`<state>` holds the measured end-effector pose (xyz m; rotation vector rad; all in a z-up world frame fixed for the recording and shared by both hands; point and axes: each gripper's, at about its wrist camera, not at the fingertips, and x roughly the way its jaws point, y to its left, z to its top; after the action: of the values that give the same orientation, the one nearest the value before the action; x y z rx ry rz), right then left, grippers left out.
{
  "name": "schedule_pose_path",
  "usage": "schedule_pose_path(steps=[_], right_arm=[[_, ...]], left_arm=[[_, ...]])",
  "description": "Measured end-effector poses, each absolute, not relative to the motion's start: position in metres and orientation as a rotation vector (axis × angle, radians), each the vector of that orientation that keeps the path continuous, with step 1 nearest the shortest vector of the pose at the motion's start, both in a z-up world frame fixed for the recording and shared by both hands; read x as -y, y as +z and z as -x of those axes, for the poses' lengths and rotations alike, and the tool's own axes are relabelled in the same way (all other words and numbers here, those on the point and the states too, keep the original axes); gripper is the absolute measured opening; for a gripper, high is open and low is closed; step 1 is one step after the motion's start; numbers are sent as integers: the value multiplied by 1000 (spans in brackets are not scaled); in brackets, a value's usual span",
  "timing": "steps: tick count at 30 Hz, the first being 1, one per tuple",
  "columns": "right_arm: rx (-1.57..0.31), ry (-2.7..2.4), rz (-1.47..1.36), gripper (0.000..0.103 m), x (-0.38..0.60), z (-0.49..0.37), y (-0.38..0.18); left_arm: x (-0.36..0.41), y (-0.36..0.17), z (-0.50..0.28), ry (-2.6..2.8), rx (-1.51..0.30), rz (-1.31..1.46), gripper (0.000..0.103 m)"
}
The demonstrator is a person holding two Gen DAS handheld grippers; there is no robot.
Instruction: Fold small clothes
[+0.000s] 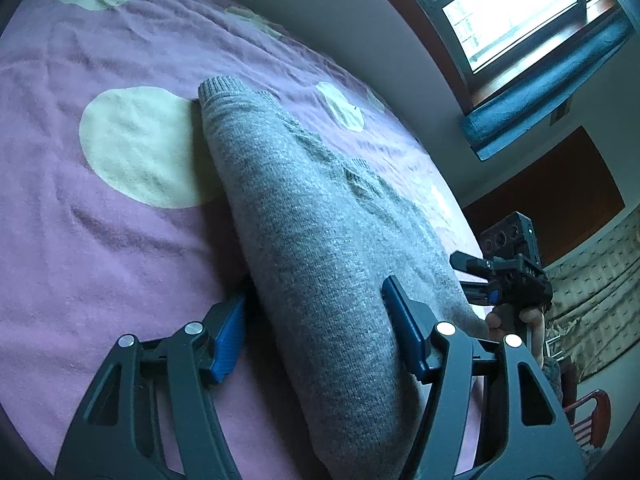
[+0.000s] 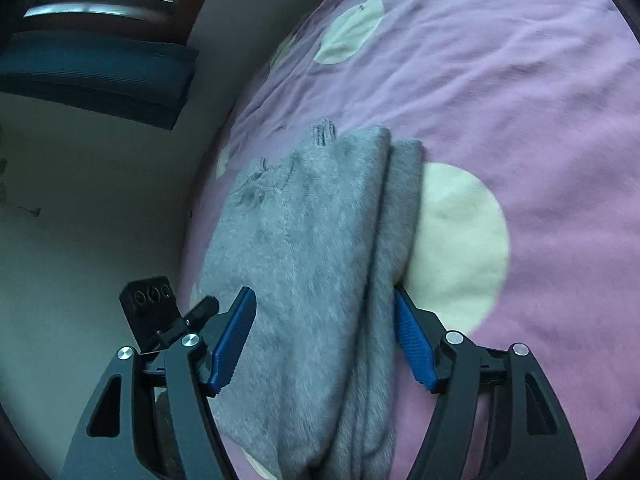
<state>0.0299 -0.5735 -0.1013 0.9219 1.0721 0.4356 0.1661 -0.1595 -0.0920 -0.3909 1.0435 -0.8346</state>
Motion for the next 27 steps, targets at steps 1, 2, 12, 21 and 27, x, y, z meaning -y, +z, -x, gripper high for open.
schedule_pose_path(steps=[1, 2, 12, 21, 27], right_arm=[[-1068, 443, -941, 68, 576, -33, -104], [-1063, 442, -954, 68, 576, -33, -105], [-1034, 421, -894, 45, 571, -5, -107], [-906, 395, -845, 22, 553, 11, -89], [-859, 440, -834, 21, 529, 1, -64]], left_arm=[[159, -92, -167, -833, -1047, 393, 64], [160, -92, -168, -830, -1052, 399, 64], [168, -93, -176, -832, -1072, 394, 60], [161, -86, -180, -799, -1075, 414, 31], [142, -53, -178, -791, -989, 367, 28]])
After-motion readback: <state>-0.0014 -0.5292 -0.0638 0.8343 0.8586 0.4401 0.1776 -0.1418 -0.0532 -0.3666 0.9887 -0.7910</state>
